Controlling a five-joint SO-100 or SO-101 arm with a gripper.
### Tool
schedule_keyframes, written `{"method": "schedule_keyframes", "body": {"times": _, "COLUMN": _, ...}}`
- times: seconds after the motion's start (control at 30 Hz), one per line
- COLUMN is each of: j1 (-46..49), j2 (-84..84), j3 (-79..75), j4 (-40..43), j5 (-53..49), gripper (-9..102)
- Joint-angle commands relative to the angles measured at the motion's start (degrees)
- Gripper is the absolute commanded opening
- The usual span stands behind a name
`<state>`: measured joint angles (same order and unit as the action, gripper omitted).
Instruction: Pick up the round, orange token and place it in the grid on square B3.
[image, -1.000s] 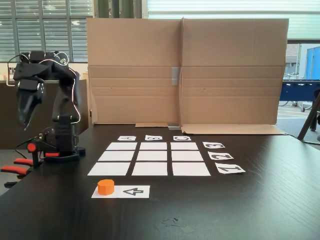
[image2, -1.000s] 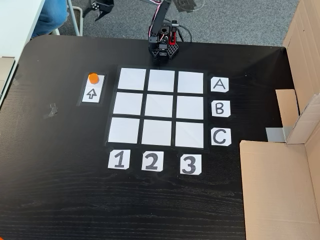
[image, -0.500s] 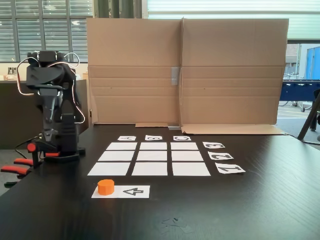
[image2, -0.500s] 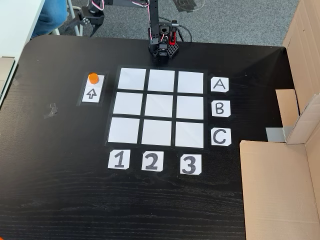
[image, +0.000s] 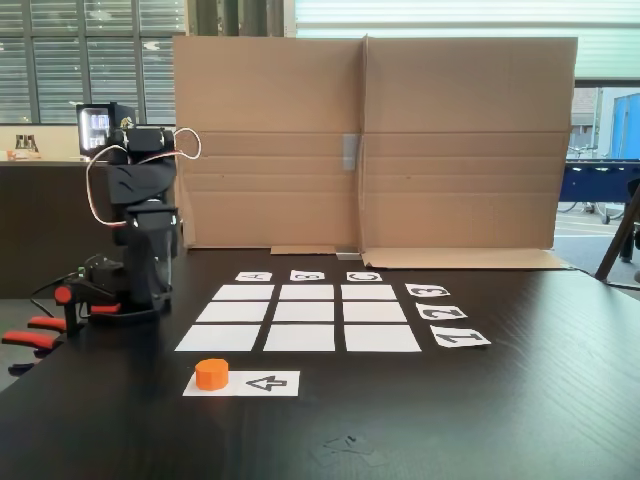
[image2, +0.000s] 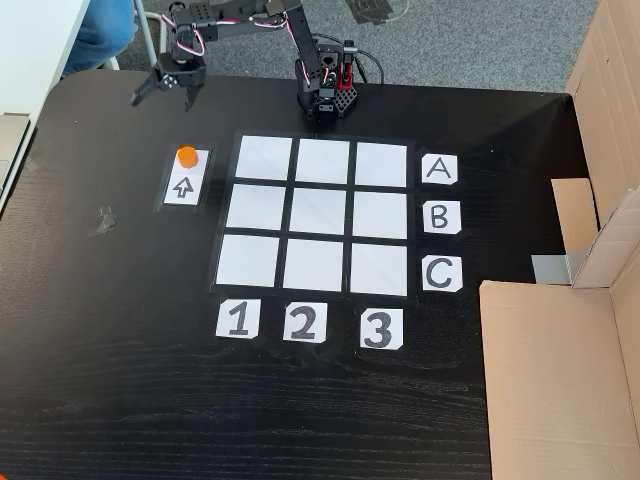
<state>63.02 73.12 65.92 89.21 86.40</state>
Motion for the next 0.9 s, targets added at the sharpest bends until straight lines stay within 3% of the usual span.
{"method": "schedule_keyframes", "body": {"times": 0.0, "j1": -2.02, "j2": -0.79, "j3": -2.37, "j4": 0.09, "j5": 1.23, "gripper": 50}}
{"method": "schedule_keyframes", "body": {"times": 0.87, "j1": -8.53, "j2": -11.16, "j3": -4.92, "j4": -0.88, "j5": -0.88, "gripper": 50}}
